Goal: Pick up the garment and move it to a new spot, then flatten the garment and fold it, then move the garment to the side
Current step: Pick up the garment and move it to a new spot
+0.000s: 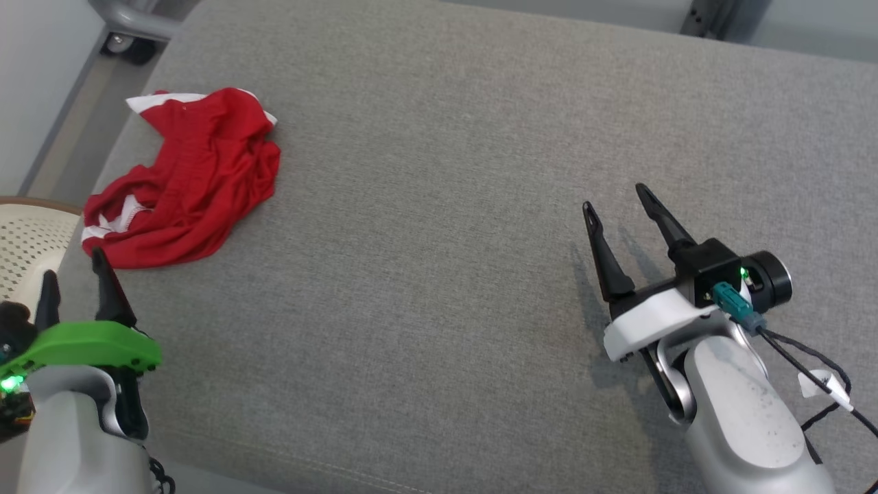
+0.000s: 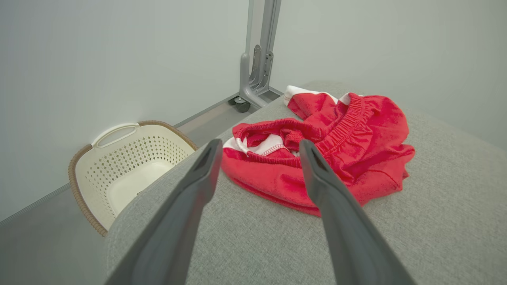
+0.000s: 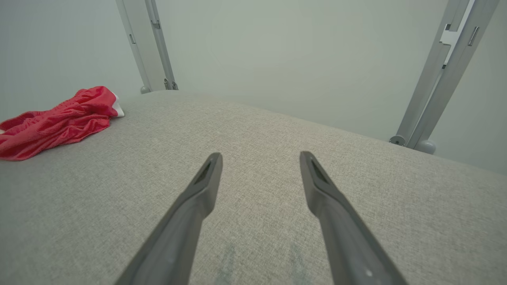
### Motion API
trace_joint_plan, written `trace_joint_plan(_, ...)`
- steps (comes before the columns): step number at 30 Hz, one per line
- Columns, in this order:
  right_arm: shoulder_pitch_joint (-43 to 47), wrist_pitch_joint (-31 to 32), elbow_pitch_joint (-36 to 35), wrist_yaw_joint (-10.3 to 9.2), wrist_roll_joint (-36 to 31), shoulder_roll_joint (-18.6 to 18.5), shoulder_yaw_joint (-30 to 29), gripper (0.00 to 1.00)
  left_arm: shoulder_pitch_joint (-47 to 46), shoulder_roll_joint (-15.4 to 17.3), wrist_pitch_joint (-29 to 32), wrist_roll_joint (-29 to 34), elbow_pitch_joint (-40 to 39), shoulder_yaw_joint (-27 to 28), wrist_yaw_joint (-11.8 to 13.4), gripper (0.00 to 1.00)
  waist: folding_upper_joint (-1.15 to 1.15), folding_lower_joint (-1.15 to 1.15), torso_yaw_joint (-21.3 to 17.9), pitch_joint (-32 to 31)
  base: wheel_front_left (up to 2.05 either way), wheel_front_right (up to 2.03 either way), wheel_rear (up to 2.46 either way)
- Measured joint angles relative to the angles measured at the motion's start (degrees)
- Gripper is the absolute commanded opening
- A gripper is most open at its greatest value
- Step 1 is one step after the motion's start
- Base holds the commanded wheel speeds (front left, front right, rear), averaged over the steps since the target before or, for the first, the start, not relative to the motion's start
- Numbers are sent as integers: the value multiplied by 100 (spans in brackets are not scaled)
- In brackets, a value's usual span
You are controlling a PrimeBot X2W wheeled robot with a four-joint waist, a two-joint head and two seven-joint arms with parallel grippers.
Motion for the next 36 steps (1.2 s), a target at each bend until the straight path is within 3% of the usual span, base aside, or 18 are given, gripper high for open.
trace_joint_plan(18,-537,0,-835,0,-123,-192,99,100,-1769,933,54,-178,2670,-109,-114,100,0,0,-1087,1182,0,0,0)
trace_joint_plan(19,-539,0,-842,0,-123,-189,71,100,-1819,976,52,-183,2720,-120,-114,73,0,0,-1135,1216,0,0,0)
trace_joint_plan(20,-540,0,-850,0,-123,-187,49,100,-1863,1027,44,-170,2765,-160,-113,0,0,0,-1190,1254,0,0,0)
trace_joint_plan(24,-538,0,-844,0,-112,-153,-68,100,-1942,1095,-5,-146,2599,-222,-107,0,0,0,-1368,1327,0,0,0)
trace_joint_plan(26,-526,0,-835,0,-93,-122,-131,100,-1943,1074,7,-59,2128,-255,-110,0,0,1,-1408,1298,0,0,0)
trace_joint_plan(32,-440,0,-784,0,-8,-23,-233,100,-1837,754,10,234,552,-647,-115,0,0,0,-1445,1033,0,0,0)
trace_joint_plan(36,-383,0,-759,0,66,35,-243,100,-1733,511,10,390,-55,-1182,-115,0,0,0,-1510,836,0,0,0)
